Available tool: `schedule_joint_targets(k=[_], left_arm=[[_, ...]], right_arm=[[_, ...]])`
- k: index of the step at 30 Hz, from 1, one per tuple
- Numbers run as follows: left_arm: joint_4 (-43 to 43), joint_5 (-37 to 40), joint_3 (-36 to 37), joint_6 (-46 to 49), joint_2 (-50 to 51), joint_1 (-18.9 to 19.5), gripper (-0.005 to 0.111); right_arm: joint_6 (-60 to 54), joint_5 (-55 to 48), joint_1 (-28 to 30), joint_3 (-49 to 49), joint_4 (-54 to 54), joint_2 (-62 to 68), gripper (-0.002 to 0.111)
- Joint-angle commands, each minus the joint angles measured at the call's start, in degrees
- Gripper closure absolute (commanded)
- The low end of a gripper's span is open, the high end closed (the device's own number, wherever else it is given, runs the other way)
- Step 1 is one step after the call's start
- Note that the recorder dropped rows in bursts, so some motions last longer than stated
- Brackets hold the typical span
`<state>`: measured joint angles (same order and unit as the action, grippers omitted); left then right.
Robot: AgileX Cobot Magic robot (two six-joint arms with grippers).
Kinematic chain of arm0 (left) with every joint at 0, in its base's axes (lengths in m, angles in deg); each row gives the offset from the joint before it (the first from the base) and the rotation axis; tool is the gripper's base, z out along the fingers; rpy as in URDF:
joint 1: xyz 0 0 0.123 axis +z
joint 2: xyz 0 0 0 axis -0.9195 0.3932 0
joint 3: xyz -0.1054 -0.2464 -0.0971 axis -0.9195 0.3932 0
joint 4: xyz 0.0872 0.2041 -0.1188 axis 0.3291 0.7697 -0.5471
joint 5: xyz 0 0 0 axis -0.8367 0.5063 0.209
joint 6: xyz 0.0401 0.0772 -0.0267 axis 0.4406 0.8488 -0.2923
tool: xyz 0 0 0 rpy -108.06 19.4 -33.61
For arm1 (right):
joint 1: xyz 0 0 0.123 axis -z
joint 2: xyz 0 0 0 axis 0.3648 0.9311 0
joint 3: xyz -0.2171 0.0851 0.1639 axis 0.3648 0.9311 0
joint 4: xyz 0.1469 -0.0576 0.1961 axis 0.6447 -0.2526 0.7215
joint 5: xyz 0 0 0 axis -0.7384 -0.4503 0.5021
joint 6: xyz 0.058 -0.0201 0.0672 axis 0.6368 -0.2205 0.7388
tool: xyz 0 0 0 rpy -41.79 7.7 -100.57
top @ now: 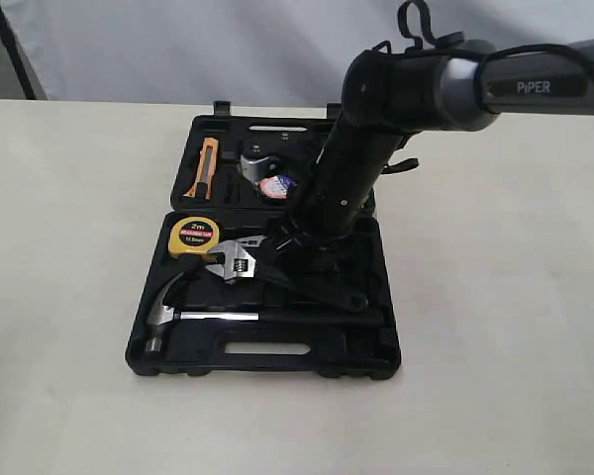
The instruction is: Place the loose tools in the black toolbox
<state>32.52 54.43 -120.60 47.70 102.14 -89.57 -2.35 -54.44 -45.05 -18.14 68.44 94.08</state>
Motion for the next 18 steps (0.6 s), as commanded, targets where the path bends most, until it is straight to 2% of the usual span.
schedule_joint_targets(k=[1, 3, 6, 11, 18], left_arm=[[-0.78, -0.97, 0.53, -0.59, -0.46, 0.19, 0.105], [-0.78, -0.97, 0.53, -0.59, -0.46, 0.19, 0.105], [-0.78, -0.97, 0.53, -0.59, -0.46, 0.19, 0.105], [-0.78, -0.97, 0.53, -0.59, -0.46, 0.19, 0.105], [-0.78, -0.97, 0.53, -0.59, -0.46, 0.19, 0.105]], right_arm=[[0.03, 0.09, 0.0, -2.66, -3.62, -2.41, 0.062], [0.03, -0.02, -0.79, -3.3, -3.77, -3.13, 0.053], [0.03, -1.65, -3.01, -3.3, -6.28, -3.53, 0.054], [0.32, -2.44, -7.78, -3.3, -17.45, -1.98, 0.054], [0.32, 1.25, -10.6, -3.3, -20.75, 0.31, 0.054]])
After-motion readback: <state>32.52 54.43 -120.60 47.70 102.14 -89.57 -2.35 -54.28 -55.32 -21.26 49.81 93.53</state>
